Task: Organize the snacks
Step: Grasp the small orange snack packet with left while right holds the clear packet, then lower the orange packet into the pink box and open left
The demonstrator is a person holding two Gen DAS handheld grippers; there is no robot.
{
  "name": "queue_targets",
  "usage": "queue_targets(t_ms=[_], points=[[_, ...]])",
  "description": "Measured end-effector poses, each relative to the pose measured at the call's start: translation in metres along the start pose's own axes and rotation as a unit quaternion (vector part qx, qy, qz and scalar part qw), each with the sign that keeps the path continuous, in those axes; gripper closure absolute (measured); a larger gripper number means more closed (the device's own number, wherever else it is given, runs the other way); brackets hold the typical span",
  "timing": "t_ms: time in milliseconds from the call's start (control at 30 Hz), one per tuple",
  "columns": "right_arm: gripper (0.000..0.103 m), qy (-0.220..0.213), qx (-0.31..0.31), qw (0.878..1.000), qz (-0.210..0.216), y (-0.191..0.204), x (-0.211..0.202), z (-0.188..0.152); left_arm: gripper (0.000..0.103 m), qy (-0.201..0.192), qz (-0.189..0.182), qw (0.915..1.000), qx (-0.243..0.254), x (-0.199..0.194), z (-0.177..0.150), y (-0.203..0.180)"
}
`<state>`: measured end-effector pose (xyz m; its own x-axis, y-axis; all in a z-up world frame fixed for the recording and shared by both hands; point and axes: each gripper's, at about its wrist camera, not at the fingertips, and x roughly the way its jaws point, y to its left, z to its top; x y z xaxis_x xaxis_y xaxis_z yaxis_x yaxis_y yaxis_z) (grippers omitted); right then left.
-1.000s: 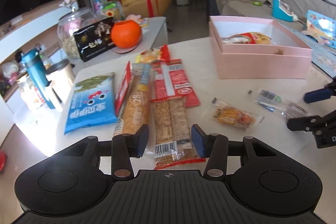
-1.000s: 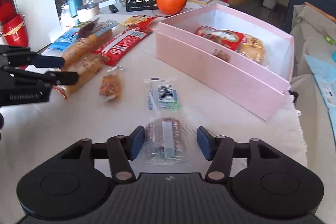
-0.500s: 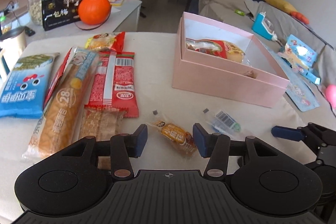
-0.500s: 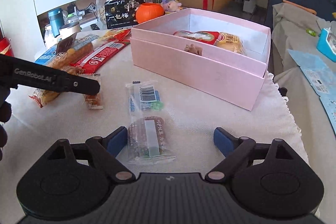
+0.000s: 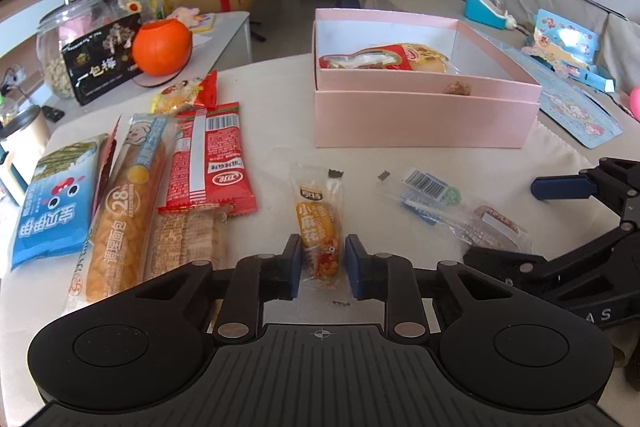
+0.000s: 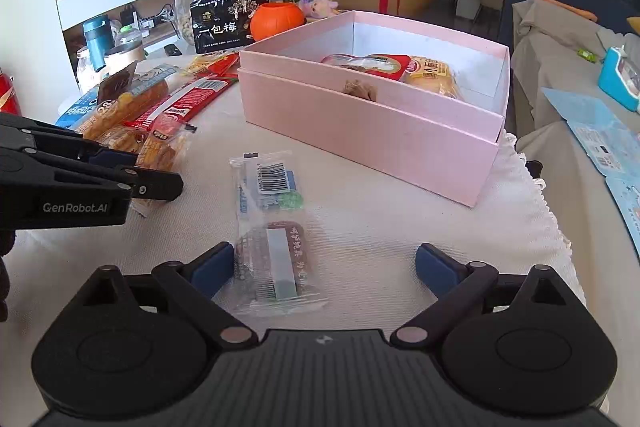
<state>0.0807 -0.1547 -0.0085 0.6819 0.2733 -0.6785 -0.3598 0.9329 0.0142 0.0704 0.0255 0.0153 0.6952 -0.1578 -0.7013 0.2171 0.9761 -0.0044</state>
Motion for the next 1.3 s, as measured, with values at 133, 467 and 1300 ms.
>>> queue_targets(t_ms=[133,467,1300], points=[[0.005,0.0,0.0,1.0,0.0,0.0,0.0,0.0,0.077,0.003,-0.029,0.9996,-0.005,-0.017,-0.016,0.004],[0.0,0.018,-0.011,1.0,0.017,-0.002,0.0,0.001,0.076,0.009,-0.04,0.9991,0.007,-0.041,-0.041,0.003],[0.064,0.044,-0.085,0.995,0.038,0.002,-0.065,0.01,0.073,0.036,-0.06,0.9973,0.022,-0.041,-0.036,0.004]])
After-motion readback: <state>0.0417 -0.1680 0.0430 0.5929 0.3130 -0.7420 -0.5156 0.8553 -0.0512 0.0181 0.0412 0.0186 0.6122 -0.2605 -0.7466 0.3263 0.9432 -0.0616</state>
